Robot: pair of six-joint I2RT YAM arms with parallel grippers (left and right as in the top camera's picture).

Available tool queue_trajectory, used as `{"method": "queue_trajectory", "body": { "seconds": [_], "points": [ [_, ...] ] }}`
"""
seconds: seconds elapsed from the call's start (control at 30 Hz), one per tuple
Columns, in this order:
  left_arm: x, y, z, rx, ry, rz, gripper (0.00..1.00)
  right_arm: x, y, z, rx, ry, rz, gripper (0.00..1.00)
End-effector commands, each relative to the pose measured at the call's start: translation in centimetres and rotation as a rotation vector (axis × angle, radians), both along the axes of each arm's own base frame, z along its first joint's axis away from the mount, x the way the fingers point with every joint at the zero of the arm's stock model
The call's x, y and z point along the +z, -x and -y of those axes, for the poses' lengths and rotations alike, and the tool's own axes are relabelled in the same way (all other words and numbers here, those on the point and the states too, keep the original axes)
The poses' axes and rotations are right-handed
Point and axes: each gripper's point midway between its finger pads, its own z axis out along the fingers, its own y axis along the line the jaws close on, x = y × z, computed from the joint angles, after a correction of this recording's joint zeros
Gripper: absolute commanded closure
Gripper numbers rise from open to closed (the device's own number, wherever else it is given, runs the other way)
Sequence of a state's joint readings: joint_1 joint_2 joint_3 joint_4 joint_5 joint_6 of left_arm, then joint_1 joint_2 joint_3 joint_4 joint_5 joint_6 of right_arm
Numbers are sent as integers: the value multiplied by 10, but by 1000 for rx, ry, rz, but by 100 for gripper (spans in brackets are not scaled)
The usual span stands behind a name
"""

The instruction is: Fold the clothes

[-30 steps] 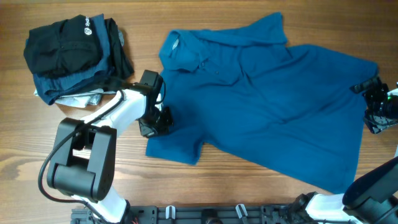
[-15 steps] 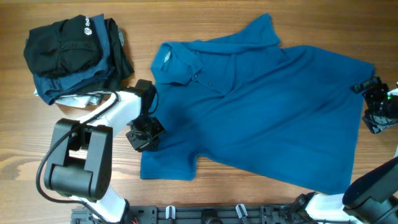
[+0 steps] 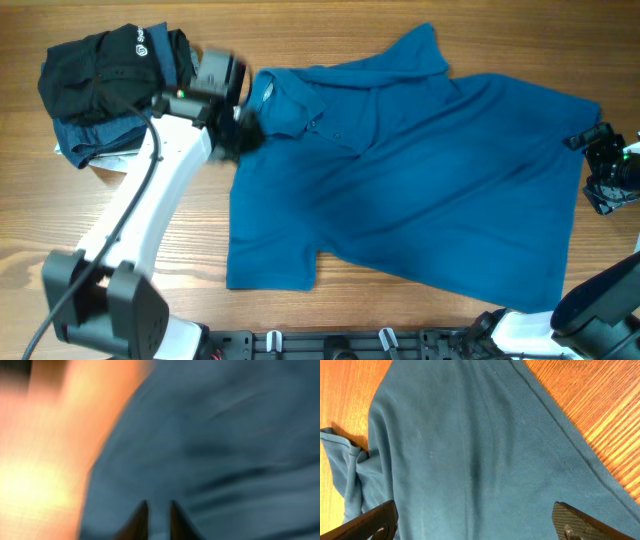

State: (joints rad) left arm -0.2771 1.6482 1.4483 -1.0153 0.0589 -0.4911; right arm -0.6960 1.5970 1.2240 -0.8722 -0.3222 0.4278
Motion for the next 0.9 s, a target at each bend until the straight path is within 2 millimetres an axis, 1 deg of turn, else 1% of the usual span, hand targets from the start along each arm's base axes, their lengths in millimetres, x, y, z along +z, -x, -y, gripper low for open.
{"method": "queue_trajectory", "body": {
  "seconds": [0.0,0.07,0.1,0.17,0.2,0.23,0.27,0.4,0.47,0.53,0.6,0.67,0.7,0.73,0.8,0.83,0.87],
  "points": [
    [82,-35,50,-290,-22,322,75,12,-5,0,12,15,38,1],
    [106,-48,78,-379,-15,448,74,12,-5,0,12,15,39,1],
    [111,-53,90,-416,-15,487,75,12,-5,0,12,15,39,0],
    [112,-64,115,-494,-27,547,74,12,-5,0,13,15,38,1],
    [110,-68,122,-518,-41,559,74,12,-5,0,12,15,38,1],
    [104,-75,131,-543,-63,566,74,12,-5,0,13,15,38,0],
    [94,-87,142,-572,-87,559,74,12,-5,0,12,15,39,0],
    [72,-120,167,-598,-101,526,75,12,-5,0,13,15,39,0],
    [58,-137,184,-623,-86,511,76,12,-5,0,13,15,39,0],
    [42,-154,197,-629,-83,509,84,12,-5,0,12,15,39,1],
    [23,-166,207,-631,-80,516,87,12,-5,0,12,15,38,0],
    [0,-174,216,-672,-95,522,80,12,-5,0,12,15,39,1],
    [-7,-174,220,-697,-107,523,80,12,-5,0,12,15,38,0],
    [-18,-175,226,-745,-128,528,78,12,-5,0,13,15,38,0],
    [-35,-170,239,-855,-173,538,64,12,-5,0,12,15,38,1],
    [-41,-166,246,-914,-196,544,61,12,-5,0,13,15,38,0],
    [-47,-161,254,-972,-218,549,56,12,-5,0,13,15,38,0]
  ]
}}
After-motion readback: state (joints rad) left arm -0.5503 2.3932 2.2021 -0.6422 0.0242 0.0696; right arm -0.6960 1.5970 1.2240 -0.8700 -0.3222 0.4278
